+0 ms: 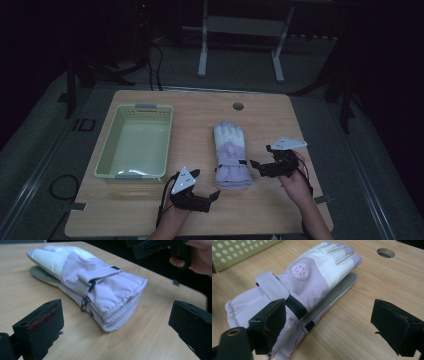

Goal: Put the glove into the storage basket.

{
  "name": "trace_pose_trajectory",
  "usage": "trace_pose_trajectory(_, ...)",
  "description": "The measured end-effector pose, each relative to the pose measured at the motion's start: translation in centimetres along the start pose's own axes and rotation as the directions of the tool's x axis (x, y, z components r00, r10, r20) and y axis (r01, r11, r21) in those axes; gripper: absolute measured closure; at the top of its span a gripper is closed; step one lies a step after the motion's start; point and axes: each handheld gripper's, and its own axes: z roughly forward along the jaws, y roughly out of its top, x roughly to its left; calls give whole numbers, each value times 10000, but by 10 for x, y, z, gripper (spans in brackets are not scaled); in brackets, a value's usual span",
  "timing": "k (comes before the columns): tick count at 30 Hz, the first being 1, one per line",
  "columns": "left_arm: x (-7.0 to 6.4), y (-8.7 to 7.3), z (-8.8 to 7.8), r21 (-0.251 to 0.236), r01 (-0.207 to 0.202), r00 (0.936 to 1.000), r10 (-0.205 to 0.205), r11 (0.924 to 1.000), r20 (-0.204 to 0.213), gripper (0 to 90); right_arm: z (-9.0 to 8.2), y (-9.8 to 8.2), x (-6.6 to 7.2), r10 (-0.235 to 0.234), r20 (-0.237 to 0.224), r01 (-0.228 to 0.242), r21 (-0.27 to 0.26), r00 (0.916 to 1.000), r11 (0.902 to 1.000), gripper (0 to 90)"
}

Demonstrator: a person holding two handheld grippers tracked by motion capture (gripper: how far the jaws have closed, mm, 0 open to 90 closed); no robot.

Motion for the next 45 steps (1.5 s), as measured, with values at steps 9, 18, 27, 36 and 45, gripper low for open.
trace_pose_trajectory(9, 5, 34, 15, 83, -423, 9986, 420, 9991, 308, 0, 6, -2, -1, 252, 63, -249, -494, 9997, 9985, 101)
trace_pose_trajectory(18, 13, 51, 35, 281, -1616, 9869, 1614, 9865, 84, 36, 16, 5, -5, 246, 167, -229, -950, 9996, 9952, 339)
trace_pose_trajectory(27, 8, 44, 50, 1255, -829, 9942, 908, 9886, -584, 201, 32, 8, -6, 872, -326, -905, -1201, 9957, 9886, 441)
trace_pose_trajectory(36, 11, 24, 59, 2336, 473, 9908, -160, 9712, -1342, 319, 54, -2, -4, 1546, -322, -1559, -444, 9875, 9868, 442)
trace_pose_trajectory(45, 17, 16, 73, 3221, 1221, 9910, -974, 9388, -917, 341, 77, -13, -6, 3106, -908, -2953, 1504, 9462, 9435, 504)
